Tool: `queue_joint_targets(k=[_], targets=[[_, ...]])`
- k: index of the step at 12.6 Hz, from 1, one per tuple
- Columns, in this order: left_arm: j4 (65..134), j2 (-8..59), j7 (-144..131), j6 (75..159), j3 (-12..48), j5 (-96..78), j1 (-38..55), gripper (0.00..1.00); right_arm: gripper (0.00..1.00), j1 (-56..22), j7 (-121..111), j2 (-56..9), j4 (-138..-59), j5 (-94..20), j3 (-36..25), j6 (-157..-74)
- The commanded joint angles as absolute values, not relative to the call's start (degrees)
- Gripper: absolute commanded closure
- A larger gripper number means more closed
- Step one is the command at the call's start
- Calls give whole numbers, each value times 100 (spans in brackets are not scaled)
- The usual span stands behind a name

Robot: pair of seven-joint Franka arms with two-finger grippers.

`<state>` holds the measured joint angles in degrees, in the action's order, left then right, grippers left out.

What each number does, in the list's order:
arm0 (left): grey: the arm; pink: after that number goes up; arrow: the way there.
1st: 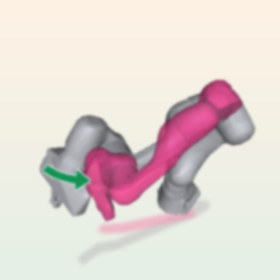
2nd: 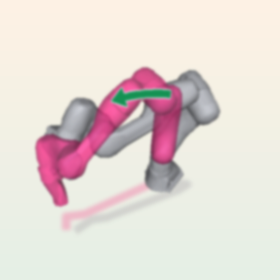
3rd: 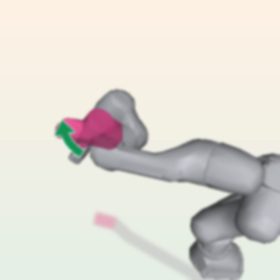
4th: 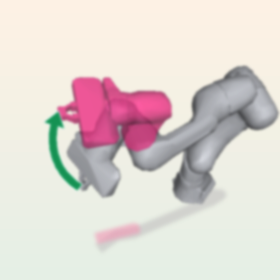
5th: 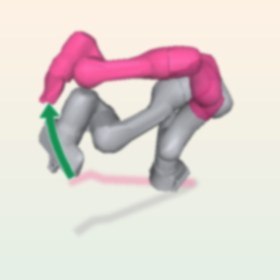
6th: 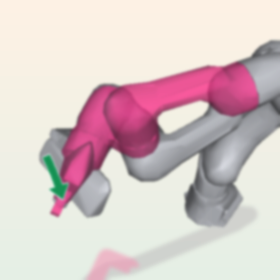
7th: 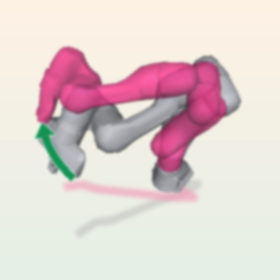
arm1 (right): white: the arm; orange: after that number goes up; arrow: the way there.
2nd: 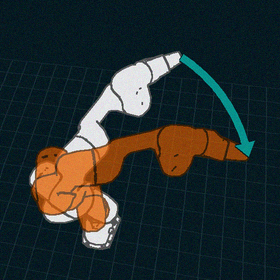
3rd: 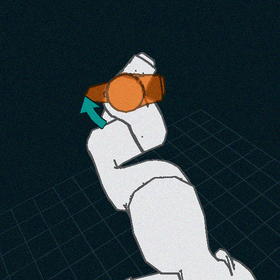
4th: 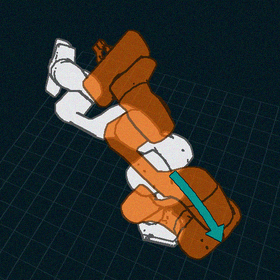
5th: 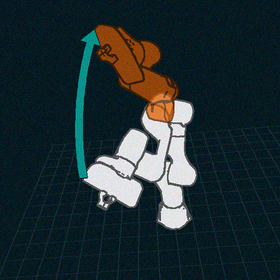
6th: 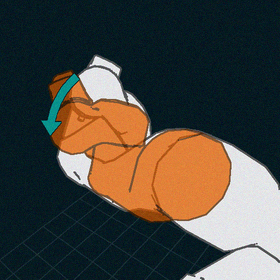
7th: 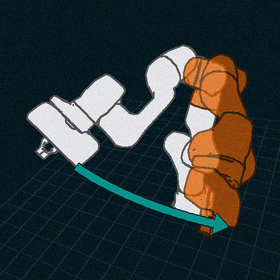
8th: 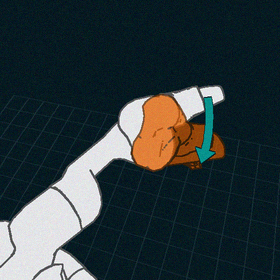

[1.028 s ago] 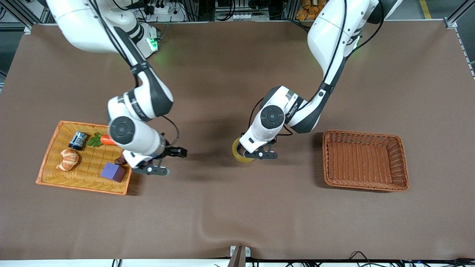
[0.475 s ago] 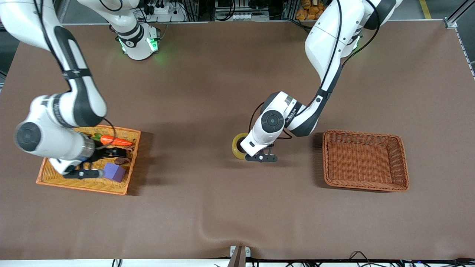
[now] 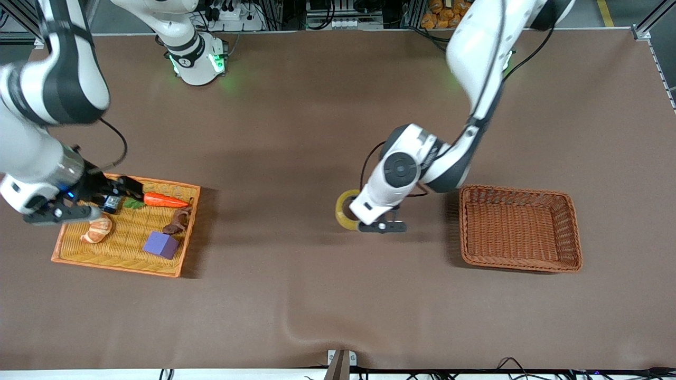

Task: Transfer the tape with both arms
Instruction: 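Carry the tape with the left gripper over the brown basket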

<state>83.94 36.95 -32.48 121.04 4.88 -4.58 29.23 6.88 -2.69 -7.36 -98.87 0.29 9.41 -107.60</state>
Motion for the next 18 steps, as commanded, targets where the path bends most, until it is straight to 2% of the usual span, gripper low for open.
queue_joint_targets(k=[1, 4, 7, 10, 13, 17, 18], targets=[[8824, 2639, -2719, 11384, 519, -466, 2130, 100, 0, 625, -360, -221, -10003, 324, 819, -10373], [9525, 1901, -1612, 11276, 527, -466, 1312, 100, 0, -16, -500, -105, -9459, 360, -139, -9766], [10089, 1556, -250, 11276, 519, -466, 442, 100, 0, 0, -975, -114, -8860, 264, -386, -8984], [10449, 1617, 394, 11617, 519, -187, -69, 100, 0, 9, -958, -105, -8675, 264, -422, -8860], [11081, 1757, 396, 12775, 510, 236, -105, 100, 0, 0, -923, -105, -8622, 246, -544, -8728], [11074, 2547, 553, 13805, 571, 369, -378, 100, 0, 0, -257, -97, -8631, 1, -545, -8692], [11057, 2566, 545, 13860, 571, 369, -387, 90, 0, 9, -133, -88, -8631, -139, -545, -8666]])
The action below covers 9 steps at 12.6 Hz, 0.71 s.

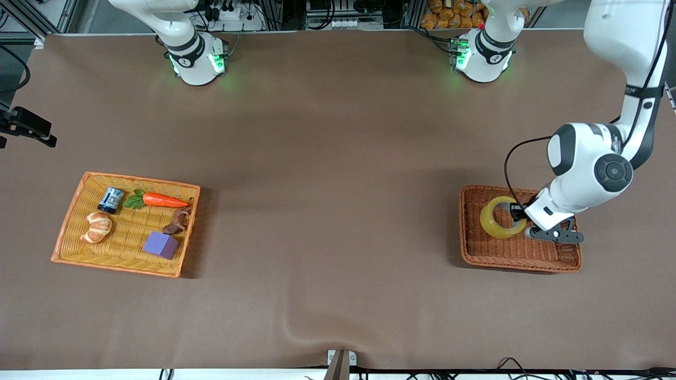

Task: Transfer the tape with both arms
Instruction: 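Carry the tape with the left gripper over the brown basket, then lower the tape into the basket and open the left gripper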

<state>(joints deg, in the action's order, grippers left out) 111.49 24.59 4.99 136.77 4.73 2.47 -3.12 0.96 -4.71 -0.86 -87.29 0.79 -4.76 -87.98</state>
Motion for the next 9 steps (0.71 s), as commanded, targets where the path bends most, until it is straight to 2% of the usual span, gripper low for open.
queue_joint_targets(k=[1, 2, 3, 6, 9], targets=[[11022, 2584, 554, 13852, 571, 369, -378, 75, 0, 9, -123, -88, -8631, -184, -554, -8649], [11004, 2593, 597, 13852, 571, 369, -387, 41, 0, 9, -132, -88, -8631, -185, -554, -8648], [10952, 2584, 667, 13843, 554, 369, -404, 0, 0, 0, -149, -88, -8622, -185, -562, -8648], [10873, 2164, 721, 13476, 571, 369, -378, 0, 0, -26, -176, -88, -8622, -185, -563, -8684], [10260, 1470, 677, 12144, 589, 308, -360, 0, 0, -18, -211, -97, -8622, -167, -571, -8745]])
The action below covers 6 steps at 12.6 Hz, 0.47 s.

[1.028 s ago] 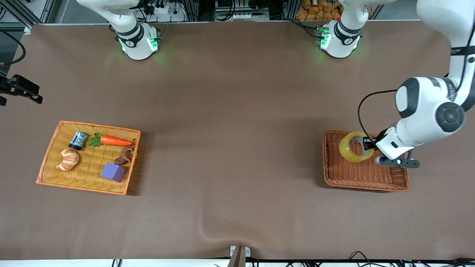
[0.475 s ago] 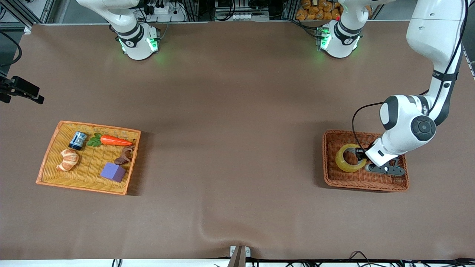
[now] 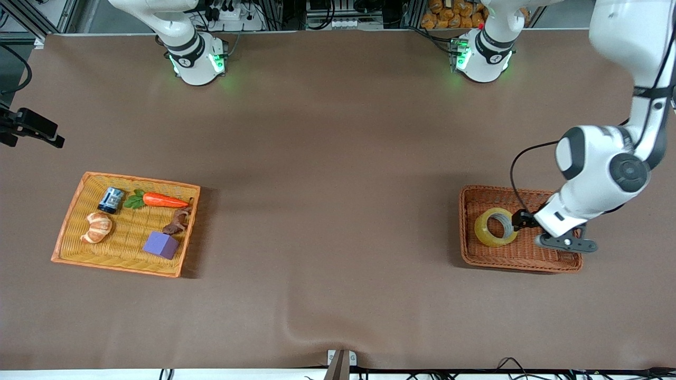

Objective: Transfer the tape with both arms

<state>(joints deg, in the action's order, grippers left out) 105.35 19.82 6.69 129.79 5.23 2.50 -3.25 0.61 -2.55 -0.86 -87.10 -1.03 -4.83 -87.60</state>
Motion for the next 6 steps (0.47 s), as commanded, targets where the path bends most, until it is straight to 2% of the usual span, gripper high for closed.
queue_joint_targets(k=[1, 6], targets=[[9935, 1302, 503, 11650, 711, 299, -360, 0, 0, -26, -211, -88, -8622, -158, -571, -8780], [8494, 1011, 246, 9610, 879, 387, -360, 0, 0, -35, -176, -79, -8613, -79, -562, -8745]])
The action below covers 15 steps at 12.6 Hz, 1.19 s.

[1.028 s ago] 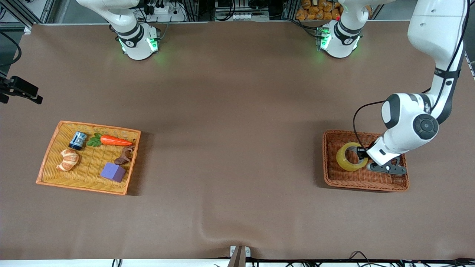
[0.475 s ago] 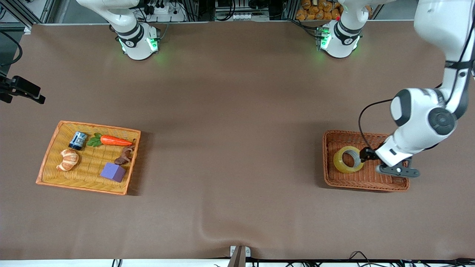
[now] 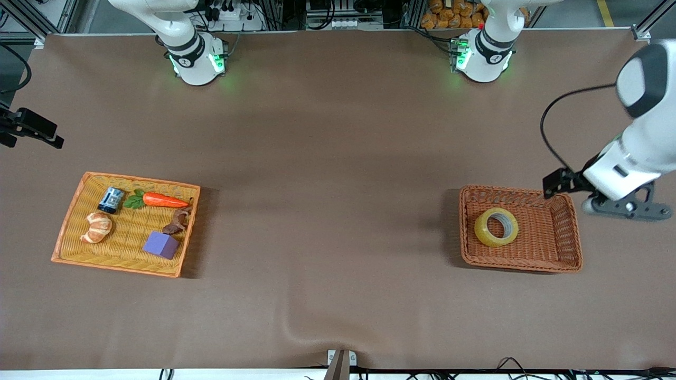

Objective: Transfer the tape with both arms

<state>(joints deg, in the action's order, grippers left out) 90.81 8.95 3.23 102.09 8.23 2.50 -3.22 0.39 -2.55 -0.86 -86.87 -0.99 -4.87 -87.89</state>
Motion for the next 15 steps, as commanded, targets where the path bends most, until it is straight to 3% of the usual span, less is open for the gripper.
queue_joint_targets(k=[1, 10, 15], targets=[[8221, 1028, 255, 9302, 879, 387, -360, 0, 0, -9, -202, -79, -8552, -114, -580, -8763], [8209, 598, -35, 8640, 949, 281, -360, 0, 0, 53, -220, -132, -8543, -106, -545, -8701], [8762, 123, -35, 8780, 378, 115, 193, 0, 0, 53, -220, -141, -8543, -105, -545, -8701]])
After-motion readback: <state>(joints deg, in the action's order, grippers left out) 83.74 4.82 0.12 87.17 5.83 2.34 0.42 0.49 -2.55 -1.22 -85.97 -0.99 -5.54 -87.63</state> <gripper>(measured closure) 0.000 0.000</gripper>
